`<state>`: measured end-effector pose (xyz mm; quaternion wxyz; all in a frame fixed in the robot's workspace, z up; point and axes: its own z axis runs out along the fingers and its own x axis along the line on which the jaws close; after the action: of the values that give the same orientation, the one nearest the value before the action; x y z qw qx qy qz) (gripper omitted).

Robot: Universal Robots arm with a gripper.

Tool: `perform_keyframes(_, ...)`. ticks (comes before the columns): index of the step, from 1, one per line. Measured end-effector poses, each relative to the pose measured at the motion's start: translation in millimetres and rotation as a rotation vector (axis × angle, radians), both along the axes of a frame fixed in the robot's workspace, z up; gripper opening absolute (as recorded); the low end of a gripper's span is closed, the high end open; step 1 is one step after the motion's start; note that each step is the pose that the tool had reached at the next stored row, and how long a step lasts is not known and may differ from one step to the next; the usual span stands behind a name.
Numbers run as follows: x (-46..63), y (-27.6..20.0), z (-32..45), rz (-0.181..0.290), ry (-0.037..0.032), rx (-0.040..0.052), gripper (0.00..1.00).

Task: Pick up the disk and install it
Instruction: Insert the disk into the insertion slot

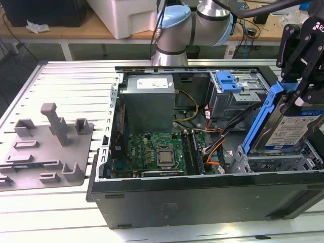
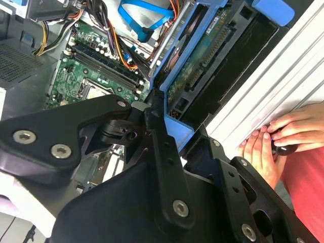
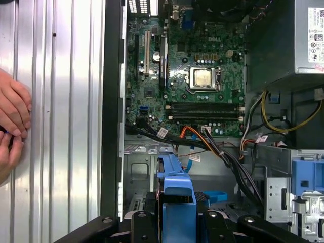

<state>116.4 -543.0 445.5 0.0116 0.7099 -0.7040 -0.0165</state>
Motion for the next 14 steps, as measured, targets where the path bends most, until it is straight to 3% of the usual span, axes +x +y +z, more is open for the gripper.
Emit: perform_keyframes(14, 0.0, 0.0, -4.7, 0.000, 0.0000, 0.0002, 0.37)
